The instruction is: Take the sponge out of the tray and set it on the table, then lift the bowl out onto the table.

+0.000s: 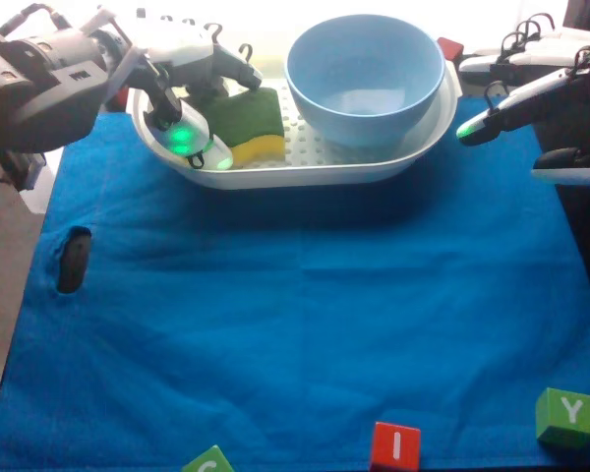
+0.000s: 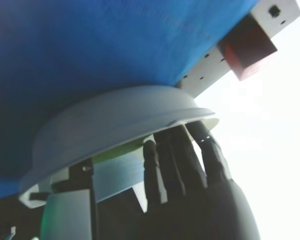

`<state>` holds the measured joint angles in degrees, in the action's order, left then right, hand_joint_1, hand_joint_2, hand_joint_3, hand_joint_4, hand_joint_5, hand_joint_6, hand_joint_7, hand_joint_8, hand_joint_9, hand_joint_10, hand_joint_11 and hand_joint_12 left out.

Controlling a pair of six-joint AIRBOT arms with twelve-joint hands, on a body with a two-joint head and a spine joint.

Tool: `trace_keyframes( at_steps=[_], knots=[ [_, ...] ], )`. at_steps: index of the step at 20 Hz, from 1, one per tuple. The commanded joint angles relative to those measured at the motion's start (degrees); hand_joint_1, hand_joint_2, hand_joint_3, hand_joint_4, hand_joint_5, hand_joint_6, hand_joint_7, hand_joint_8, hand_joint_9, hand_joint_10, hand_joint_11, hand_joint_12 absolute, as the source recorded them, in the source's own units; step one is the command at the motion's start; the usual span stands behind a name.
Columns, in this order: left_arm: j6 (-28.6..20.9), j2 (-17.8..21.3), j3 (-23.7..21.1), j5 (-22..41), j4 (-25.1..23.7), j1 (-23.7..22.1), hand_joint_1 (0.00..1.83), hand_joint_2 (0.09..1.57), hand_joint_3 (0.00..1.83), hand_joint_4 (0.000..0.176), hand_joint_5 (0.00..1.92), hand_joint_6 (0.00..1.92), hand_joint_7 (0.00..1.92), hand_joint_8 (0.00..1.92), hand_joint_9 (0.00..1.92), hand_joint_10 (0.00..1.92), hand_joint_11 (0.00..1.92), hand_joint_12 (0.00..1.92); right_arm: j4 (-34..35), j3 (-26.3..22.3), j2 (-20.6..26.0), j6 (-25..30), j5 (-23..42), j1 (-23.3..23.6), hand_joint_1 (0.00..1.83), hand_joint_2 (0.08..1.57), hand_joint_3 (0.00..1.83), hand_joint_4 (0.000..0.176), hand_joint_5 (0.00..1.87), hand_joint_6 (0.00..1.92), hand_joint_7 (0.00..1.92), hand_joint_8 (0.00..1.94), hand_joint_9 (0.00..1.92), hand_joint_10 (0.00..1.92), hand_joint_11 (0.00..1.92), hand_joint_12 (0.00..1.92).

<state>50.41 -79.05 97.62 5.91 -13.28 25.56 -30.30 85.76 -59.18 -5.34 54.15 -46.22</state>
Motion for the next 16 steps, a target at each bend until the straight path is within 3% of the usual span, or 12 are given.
trace_keyframes(
  at_steps=[1,2,3,4,5,6,7,8,10,14,15,16],
  knots=[
    [0.2,-0.1,0.6,4.6,-0.1,-1.2,0.91,0.96,0.0,0.094,0.48,0.01,0.69,0.01,0.72,0.09,0.11,1.4,3.3,0.3,-0.1,0.3,5.6,0.8,1.26,1.23,0.0,0.048,0.72,0.0,0.24,0.0,0.14,0.01,0.01,0.48],
    [0.2,-0.4,1.0,4.5,-0.1,-1.3,0.92,1.0,0.01,0.087,0.52,0.01,0.72,0.02,0.72,0.1,0.13,1.34,3.3,0.3,-0.1,0.3,5.6,0.8,1.25,1.23,0.0,0.053,0.72,0.0,0.24,0.0,0.15,0.01,0.01,0.49],
    [0.2,-0.6,1.1,4.6,-0.1,-1.4,0.92,1.1,0.01,0.066,0.6,0.0,0.78,0.02,0.73,0.16,0.18,1.3,3.3,0.3,-0.1,0.3,5.6,0.8,1.24,1.24,0.0,0.06,0.71,0.0,0.24,0.0,0.15,0.01,0.02,0.5],
    [0.2,-0.6,1.1,4.8,-0.1,-1.6,0.96,1.15,0.0,0.047,0.67,0.02,0.83,0.04,0.66,0.47,0.23,1.32,3.3,0.3,-0.1,0.3,5.6,0.8,1.23,1.24,0.0,0.062,0.71,0.0,0.24,0.0,0.15,0.0,0.01,0.49],
    [0.2,-0.7,1.1,5.3,0.0,-1.9,1.17,1.27,0.0,0.0,0.68,1.17,0.73,1.55,0.54,1.2,0.31,1.49,3.3,0.3,-0.1,0.3,5.6,0.8,1.22,1.25,0.0,0.076,0.71,0.0,0.24,0.0,0.16,0.01,0.0,0.5],
    [0.2,-0.7,1.1,5.6,0.2,-2.1,1.17,1.27,0.0,0.0,0.68,1.17,0.73,1.55,0.54,1.2,0.31,1.49,3.3,0.2,-0.1,0.3,5.6,0.8,1.22,1.25,0.0,0.076,0.71,0.0,0.24,0.0,0.16,0.01,0.0,0.5],
    [0.2,-0.6,1.2,6.3,0.8,-2.2,1.18,1.26,0.0,0.0,0.73,1.15,0.72,1.61,0.57,1.33,0.41,1.56,3.3,0.2,-0.1,0.3,5.6,0.8,1.22,1.25,0.0,0.067,0.72,0.0,0.24,0.0,0.15,0.0,0.0,0.49],
    [0.2,-0.6,1.3,7.3,2.2,-2.3,1.2,1.24,0.0,0.0,0.76,1.1,0.76,1.57,0.6,1.31,0.51,1.49,3.3,0.2,-0.2,0.3,5.6,0.8,1.21,1.26,0.0,0.053,0.72,0.0,0.25,0.0,0.16,0.0,0.0,0.49],
    [0.2,-0.4,1.4,8.8,3.7,-2.9,1.22,1.22,0.0,0.0,0.74,1.11,0.83,1.48,0.7,1.3,0.62,1.51,3.3,0.2,-0.2,0.3,5.6,0.8,1.2,1.27,0.01,0.064,0.7,0.0,0.24,0.0,0.15,0.0,0.0,0.49],
    [0.1,1.7,-0.3,12.4,5.8,-4.1,1.21,1.21,0.0,0.0,0.74,1.16,0.85,1.4,0.75,1.16,0.66,1.41,3.3,0.1,-0.2,0.3,5.6,0.8,1.17,1.27,0.01,0.068,0.7,0.0,0.24,0.0,0.15,0.0,0.0,0.48],
    [0.1,3.2,-1.9,13.8,5.9,-4.4,1.33,1.2,0.0,0.0,0.71,1.15,0.83,1.32,0.83,1.38,0.61,1.42,3.3,0.1,-0.2,0.3,5.6,0.8,1.16,1.29,0.01,0.064,0.7,0.0,0.24,0.0,0.14,0.0,0.0,0.46],
    [0.1,4.4,-3.1,14.6,5.9,-4.6,1.36,1.18,0.0,0.0,0.69,1.18,0.85,1.23,0.88,1.38,0.58,1.42,3.3,0.0,-0.1,0.3,5.6,0.8,1.12,1.3,0.01,0.057,0.7,0.0,0.23,0.0,0.13,0.0,0.0,0.43]
  ],
)
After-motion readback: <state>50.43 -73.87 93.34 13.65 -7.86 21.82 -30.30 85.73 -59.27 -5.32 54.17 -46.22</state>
